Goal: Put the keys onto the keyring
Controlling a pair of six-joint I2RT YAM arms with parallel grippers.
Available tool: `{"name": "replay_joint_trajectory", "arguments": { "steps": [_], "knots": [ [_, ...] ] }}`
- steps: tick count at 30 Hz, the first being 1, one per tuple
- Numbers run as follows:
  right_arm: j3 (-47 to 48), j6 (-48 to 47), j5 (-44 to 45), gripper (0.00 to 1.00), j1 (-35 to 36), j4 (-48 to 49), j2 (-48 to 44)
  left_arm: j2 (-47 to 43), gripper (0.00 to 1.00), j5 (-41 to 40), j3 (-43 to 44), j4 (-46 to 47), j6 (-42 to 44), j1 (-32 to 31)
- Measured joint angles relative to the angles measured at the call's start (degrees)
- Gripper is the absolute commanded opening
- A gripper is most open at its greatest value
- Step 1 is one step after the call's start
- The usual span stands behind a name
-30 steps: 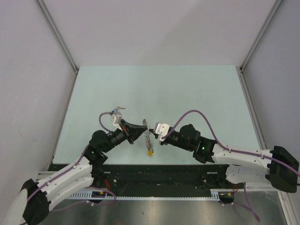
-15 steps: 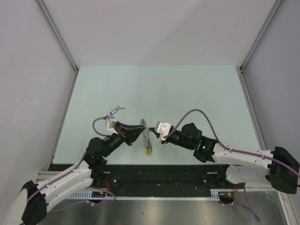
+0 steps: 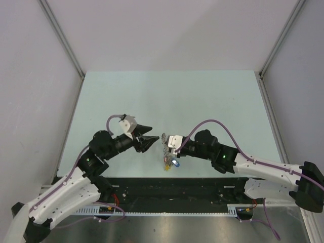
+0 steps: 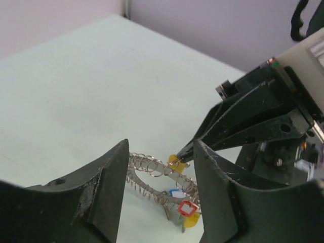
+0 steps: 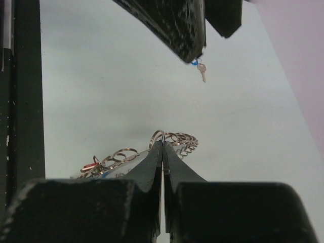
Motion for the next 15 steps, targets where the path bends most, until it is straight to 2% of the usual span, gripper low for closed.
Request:
{"name": "replay_joint_trajectory", "arguments": {
  "steps": [4, 6, 11, 15],
  "knots": [
    [1.22, -0.85, -0.92, 0.0, 0.0, -2.14, -0.13, 7.13, 0.57, 5.84, 8.66, -11.3, 8.61, 0.02],
    [1.55, -1.09, -1.33, 0.0, 0.0, -2.75, -0.26, 10.86, 0.54, 8.96, 12.28, -17.35, 15.85, 0.02],
    [1.88, -1.64, -2.1, 0.0, 0.13, -4.48, -0.57, 15.89, 0.52, 14.6, 16.04, -29.11, 31.56, 0.04],
    [1.97, -2.08, -2.34, 0.0, 0.5, -5.46, -0.61, 19.3, 0.48, 17.99, 18.43, -34.84, 40.04, 0.04]
  ]
}}
